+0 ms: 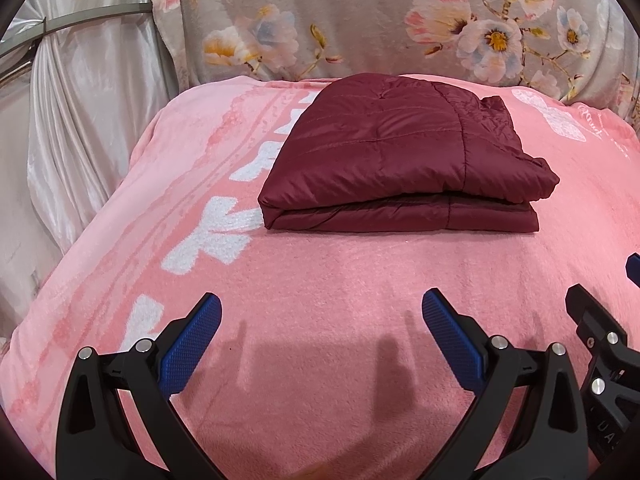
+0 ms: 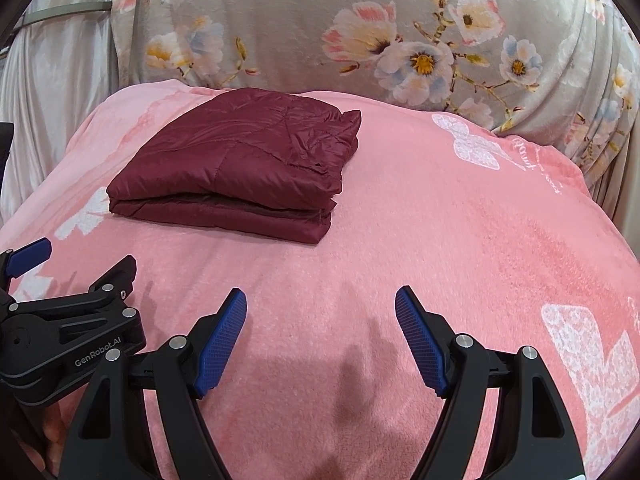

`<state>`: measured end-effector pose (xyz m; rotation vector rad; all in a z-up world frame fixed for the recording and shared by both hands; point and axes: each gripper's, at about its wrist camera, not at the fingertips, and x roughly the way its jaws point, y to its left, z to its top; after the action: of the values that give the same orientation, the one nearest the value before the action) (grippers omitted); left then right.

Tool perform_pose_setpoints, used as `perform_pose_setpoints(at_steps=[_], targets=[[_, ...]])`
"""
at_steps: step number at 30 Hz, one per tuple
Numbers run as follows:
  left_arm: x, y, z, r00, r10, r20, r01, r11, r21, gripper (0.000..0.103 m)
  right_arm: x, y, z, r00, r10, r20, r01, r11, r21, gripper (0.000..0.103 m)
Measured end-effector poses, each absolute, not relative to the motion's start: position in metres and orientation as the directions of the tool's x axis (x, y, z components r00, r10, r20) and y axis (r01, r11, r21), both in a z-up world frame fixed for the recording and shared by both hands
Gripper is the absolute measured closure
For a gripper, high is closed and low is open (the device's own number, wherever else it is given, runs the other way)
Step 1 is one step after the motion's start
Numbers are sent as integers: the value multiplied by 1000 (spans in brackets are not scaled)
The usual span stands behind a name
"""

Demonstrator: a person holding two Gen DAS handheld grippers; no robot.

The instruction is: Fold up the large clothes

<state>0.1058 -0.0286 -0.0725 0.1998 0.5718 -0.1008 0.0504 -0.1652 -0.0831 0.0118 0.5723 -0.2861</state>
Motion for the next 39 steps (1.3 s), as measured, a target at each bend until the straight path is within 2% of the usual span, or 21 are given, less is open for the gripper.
perform_pose_setpoints(at_steps=[39], targets=[[103, -33, -72, 840, -44, -541, 160, 972, 170, 5, 50, -163, -81, 805, -267, -530, 270, 960, -73, 28]])
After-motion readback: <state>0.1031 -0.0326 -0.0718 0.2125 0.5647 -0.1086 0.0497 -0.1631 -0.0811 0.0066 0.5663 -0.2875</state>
